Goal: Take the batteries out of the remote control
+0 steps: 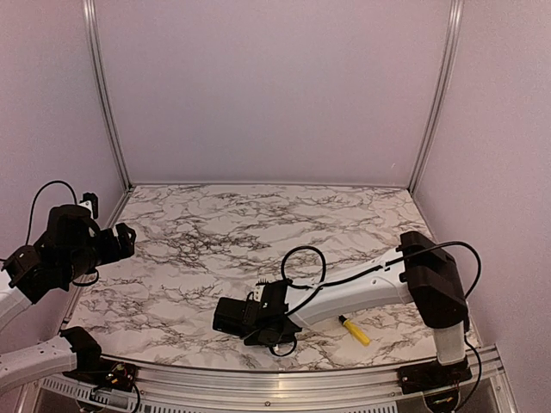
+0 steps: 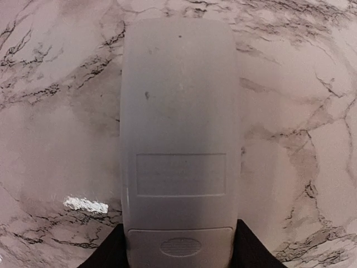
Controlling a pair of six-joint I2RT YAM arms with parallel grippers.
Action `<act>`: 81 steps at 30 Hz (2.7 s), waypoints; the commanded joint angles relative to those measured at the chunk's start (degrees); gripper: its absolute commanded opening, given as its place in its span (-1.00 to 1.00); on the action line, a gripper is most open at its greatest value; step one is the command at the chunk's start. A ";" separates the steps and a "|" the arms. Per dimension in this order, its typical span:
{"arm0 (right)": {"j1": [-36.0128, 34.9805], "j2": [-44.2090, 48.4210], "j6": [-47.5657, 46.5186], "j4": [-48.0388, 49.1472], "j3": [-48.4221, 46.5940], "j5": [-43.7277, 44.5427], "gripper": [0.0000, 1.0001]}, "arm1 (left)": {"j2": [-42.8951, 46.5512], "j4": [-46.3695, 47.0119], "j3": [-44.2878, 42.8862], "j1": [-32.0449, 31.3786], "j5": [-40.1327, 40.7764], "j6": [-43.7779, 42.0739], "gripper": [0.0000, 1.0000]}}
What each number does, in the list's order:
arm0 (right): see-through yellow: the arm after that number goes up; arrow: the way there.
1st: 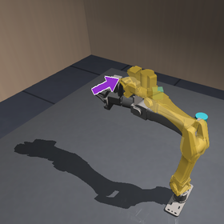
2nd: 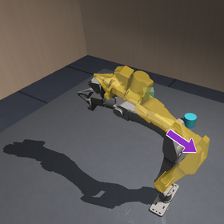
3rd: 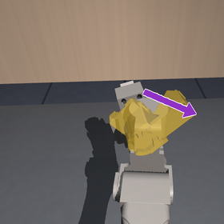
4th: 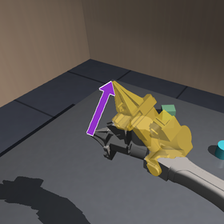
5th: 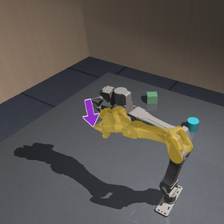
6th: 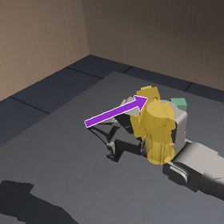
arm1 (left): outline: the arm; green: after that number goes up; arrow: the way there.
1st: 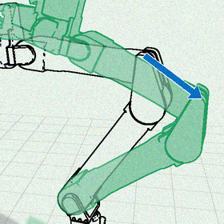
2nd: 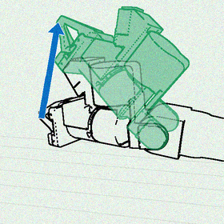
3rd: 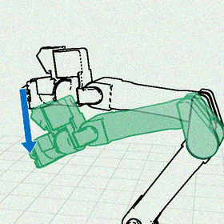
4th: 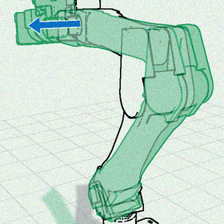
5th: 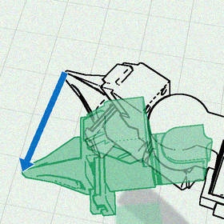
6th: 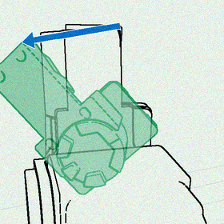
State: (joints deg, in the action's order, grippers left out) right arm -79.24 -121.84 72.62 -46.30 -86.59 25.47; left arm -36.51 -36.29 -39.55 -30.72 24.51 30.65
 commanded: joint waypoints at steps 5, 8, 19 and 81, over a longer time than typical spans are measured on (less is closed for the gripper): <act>0.40 1.73 -0.34 -0.61 2.42 2.81 -0.61 | -0.94 0.26 0.18 -0.22 -1.25 -0.95 0.98; 0.42 2.89 -3.25 -1.20 2.21 3.52 -0.71 | -1.45 2.62 -0.33 -0.22 -6.51 -3.82 0.98; 0.69 11.33 -23.93 3.00 4.16 4.90 -0.86 | -13.24 -0.55 -12.64 -0.13 -28.89 -10.04 0.98; 8.04 24.66 -68.49 21.08 3.60 -7.09 -0.97 | -51.55 12.20 -22.98 0.66 -89.15 -7.57 -0.42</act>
State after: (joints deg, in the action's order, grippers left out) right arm -71.59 -97.06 4.69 -27.40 -79.96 17.08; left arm -86.70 -22.15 -61.04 -30.30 -62.22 25.26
